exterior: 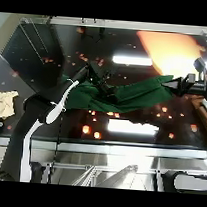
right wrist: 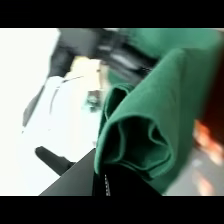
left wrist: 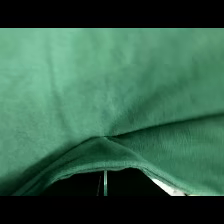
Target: Fold the shirts.
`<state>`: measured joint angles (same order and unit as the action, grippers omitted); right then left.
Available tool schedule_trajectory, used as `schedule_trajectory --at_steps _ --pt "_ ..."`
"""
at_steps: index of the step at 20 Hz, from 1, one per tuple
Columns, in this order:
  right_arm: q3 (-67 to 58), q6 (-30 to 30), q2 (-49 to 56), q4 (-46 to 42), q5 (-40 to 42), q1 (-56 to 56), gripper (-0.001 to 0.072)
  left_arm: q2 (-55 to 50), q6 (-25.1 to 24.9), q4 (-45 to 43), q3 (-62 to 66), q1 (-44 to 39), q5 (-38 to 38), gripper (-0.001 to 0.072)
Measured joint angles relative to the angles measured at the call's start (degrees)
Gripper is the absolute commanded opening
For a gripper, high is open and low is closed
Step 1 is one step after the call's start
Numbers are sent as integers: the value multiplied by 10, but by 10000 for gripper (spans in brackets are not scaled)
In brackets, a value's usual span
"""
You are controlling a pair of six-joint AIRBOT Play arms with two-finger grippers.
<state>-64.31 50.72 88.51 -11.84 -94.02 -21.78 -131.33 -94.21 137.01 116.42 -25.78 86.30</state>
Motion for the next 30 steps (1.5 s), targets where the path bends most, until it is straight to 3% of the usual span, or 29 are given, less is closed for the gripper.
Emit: schedule_trajectory --at_steps 3,6,10,15,17,22,26,30 --pt "0 -21 -9 56 23 66 21 3 -12 66 17 23 17 29" --pt "0 -36 -12 87 99 167 21 56 -37 108 19 74 75 29" --pt "-2 -75 -7 153 265 332 19 190 -81 102 -68 200 120 30" --pt "-81 -134 79 244 463 520 24 331 -125 75 -232 388 106 30" --pt "-141 -139 138 259 505 565 344 360 -139 72 -291 440 99 31" --pt "-230 -128 228 269 535 603 349 386 -164 69 -399 505 81 30" --pt "-246 -63 218 187 478 550 349 390 -179 71 -425 512 69 30" --pt "-239 129 154 -76 392 456 351 391 -184 70 -411 512 69 30"
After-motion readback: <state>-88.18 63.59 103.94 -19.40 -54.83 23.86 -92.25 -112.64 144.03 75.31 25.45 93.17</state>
